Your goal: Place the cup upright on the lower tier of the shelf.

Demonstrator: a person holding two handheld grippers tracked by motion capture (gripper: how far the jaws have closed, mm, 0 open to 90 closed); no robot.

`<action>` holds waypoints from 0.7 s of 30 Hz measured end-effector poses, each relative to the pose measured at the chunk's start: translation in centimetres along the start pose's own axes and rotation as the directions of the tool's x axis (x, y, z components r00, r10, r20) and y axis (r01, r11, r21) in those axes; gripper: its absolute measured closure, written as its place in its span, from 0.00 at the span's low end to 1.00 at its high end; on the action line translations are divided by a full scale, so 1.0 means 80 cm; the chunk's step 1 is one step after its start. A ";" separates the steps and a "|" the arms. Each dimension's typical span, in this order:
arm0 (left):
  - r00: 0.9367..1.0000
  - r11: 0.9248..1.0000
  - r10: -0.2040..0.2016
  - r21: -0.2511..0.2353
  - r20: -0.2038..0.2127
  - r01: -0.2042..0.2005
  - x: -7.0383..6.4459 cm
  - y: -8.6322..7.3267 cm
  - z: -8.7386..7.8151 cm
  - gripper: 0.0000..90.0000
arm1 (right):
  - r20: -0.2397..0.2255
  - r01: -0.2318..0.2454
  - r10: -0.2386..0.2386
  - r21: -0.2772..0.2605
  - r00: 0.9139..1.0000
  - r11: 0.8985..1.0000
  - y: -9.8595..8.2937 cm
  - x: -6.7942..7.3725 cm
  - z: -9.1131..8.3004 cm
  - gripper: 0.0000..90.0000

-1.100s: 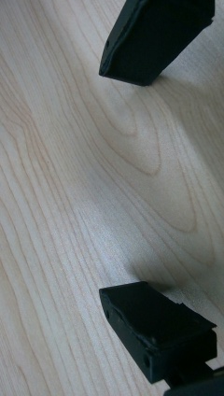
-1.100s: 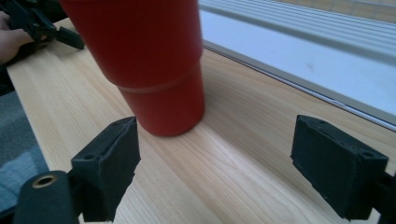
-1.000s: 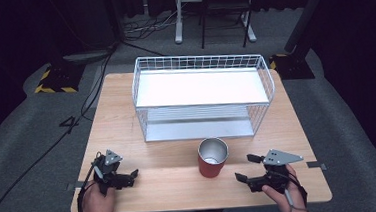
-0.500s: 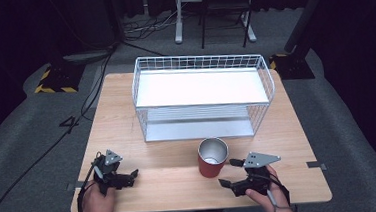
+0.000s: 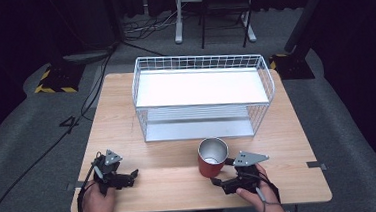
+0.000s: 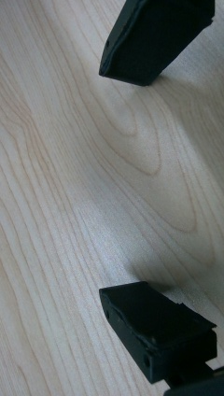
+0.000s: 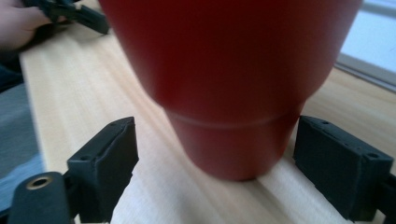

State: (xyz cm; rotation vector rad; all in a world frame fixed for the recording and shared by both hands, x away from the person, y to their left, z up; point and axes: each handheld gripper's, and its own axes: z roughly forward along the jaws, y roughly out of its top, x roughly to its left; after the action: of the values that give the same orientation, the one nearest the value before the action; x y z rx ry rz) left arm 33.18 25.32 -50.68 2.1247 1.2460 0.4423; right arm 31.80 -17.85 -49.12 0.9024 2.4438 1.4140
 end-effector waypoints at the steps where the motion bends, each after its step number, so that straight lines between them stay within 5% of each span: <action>1: 1.000 1.000 -0.001 0.000 0.000 0.001 0.000 0.000 0.000 0.00 | 0.009 0.002 -0.002 -0.001 1.000 1.000 0.000 0.001 0.002 0.15; 7: 1.000 1.000 0.000 0.001 0.000 0.000 0.000 0.000 0.000 0.00 | 0.053 0.001 0.000 -0.018 0.999 1.000 0.005 0.002 0.016 0.17; 21: 1.000 1.000 -0.001 -0.001 0.000 0.001 0.000 0.000 0.000 0.00 | 0.058 0.002 0.000 -0.029 0.998 1.000 0.010 -0.001 0.039 0.16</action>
State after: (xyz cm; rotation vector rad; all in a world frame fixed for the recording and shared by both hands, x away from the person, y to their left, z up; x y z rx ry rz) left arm 33.18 25.32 -50.68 2.1236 1.2465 0.4423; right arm 33.51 -15.35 -50.11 0.9219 2.3751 1.3997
